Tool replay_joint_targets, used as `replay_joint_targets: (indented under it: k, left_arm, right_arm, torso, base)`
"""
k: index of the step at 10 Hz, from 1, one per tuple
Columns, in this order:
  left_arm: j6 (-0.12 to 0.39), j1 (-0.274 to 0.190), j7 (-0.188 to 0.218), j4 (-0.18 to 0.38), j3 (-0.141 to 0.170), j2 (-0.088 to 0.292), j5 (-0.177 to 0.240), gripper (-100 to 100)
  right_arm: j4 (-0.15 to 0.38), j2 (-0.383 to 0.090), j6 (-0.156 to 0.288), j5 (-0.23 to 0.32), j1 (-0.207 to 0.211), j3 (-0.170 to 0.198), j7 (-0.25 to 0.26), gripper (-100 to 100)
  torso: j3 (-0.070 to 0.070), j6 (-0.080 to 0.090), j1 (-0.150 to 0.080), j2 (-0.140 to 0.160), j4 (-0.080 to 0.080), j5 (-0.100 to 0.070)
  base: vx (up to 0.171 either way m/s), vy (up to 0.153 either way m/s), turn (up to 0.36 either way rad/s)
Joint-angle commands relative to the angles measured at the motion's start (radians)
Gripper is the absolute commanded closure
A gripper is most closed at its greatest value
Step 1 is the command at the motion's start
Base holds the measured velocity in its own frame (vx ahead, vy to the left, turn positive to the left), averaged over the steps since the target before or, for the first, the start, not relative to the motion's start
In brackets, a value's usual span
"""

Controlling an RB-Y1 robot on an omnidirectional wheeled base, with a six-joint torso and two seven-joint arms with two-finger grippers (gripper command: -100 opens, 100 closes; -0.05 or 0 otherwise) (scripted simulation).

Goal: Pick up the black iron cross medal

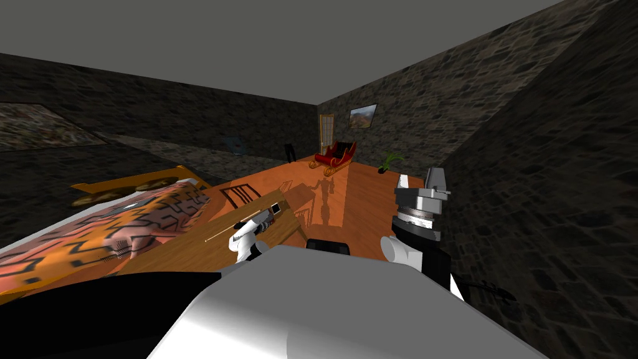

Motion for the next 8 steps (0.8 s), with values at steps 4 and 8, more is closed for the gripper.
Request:
replay_joint_targets:
  k: [4,8]
  left_arm:
    - [-0.031,0.001,0.065,0.027,-0.030,0.001,-0.019,-100]
    - [-0.052,0.001,0.108,0.045,-0.050,0.001,-0.032,-100]
  right_arm:
    - [0.000,0.000,0.000,0.000,0.000,0.000,0.000,0]
    - [0.000,0.000,0.000,0.000,0.000,0.000,0.000,0]
  torso:
    - [0.000,0.000,-0.001,0.000,0.000,0.000]
    - [0.000,0.002,0.000,-0.001,0.000,0.002]
  base:
    - [-0.008,-0.008,-0.026]
    - [-0.015,-0.015,-0.048]
